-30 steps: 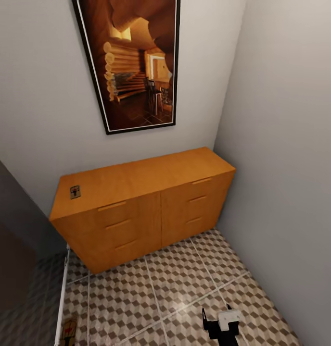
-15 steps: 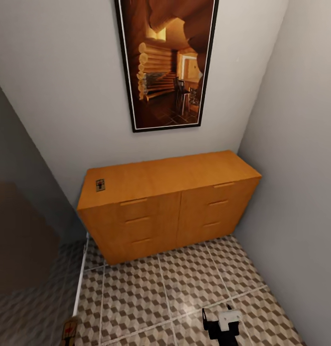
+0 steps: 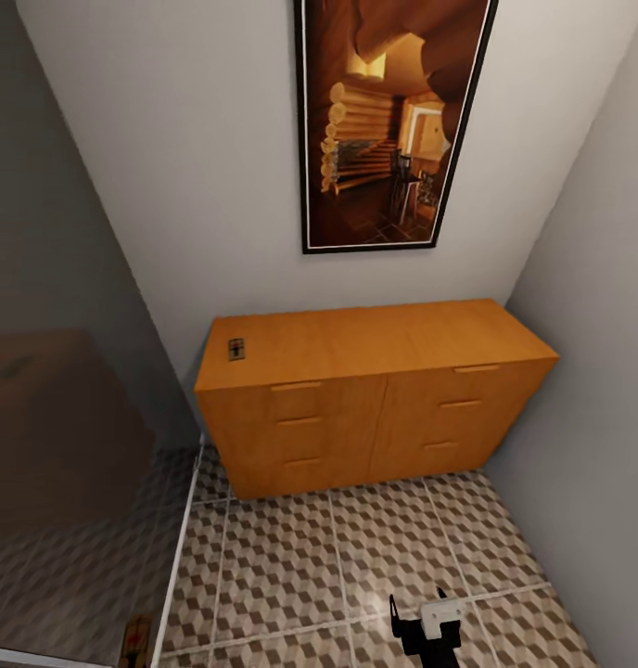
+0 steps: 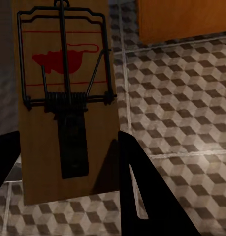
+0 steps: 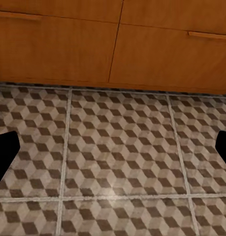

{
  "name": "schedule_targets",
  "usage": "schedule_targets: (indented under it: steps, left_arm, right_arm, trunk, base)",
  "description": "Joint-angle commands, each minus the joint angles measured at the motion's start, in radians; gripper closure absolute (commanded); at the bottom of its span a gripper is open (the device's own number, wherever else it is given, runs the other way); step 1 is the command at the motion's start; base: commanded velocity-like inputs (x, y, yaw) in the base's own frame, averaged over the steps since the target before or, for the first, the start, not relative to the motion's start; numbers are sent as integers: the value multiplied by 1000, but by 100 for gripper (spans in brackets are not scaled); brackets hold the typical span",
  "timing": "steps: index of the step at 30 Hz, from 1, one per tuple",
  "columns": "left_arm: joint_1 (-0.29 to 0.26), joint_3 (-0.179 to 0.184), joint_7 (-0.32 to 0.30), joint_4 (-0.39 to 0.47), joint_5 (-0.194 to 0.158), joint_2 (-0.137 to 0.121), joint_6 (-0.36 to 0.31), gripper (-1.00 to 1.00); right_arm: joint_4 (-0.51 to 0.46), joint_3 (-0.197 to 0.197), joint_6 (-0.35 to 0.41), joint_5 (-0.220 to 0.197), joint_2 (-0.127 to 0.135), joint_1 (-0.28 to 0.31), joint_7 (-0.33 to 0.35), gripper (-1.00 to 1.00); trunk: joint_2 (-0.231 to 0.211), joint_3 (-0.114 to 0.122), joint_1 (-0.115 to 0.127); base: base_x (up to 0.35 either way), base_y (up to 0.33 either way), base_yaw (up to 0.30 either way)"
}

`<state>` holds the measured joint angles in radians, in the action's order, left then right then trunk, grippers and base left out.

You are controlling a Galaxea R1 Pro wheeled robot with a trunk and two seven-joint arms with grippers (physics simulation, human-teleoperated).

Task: Take the four mousetraps from the cabinet in the bathroom and place them on the bathroom floor. Make sure all four end up on the same floor surface, and ensure that at least two of them are either under or directly next to the same bathroom sink.

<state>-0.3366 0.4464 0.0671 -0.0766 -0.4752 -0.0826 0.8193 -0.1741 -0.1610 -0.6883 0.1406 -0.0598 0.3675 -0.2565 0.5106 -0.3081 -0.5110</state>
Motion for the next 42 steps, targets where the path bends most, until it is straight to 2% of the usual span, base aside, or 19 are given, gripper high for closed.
schedule_targets:
  steps: [1,6,10,12,14,16,22,42]
  left_arm:
    - [-2,8,6,-3,0,2,1,100]
    - [-1,10,1,-4,4,34,-25,100]
    - [-1,12,-16,-5,8,40,-29,100]
    - [1,13,-39,-5,13,38,-31,100]
    - [15,14,-86,-5,30,28,-33,100]
    - [18,14,-93,-5,33,22,-34,100]
    - [24,14,-100,-5,36,3,-34,100]
    - [27,14,-101,-4,37,3,-34,100]
  right_arm:
    - [1,-3,0,10,0,1,-10,-100]
    - [0,-3,0,10,0,1,-10,-100]
    - [0,-3,0,11,1,1,-10,-100]
    - [-1,-3,0,11,2,1,-10,-100]
    - [-1,-3,0,11,4,1,-10,-100]
    - [-1,-3,0,11,5,1,-10,-100]
    - [-1,-4,0,11,5,1,-10,-100]
    - [3,-6,0,12,-1,1,-7,-100]
  trunk:
    - [1,-1,0]
    - [1,-1,0]
    - [1,-1,0]
    - [1,-1,0]
    - [1,-1,0]
    - [1,-1,0]
    - [1,-1,0]
    - [1,-1,0]
  base:
    - [0,0,152]
    - [0,0,48]
    - [0,0,6]
    - [0,0,2]
    - [0,0,1]
    - [0,0,0]
    - [0,0,0]
    - [0,0,0]
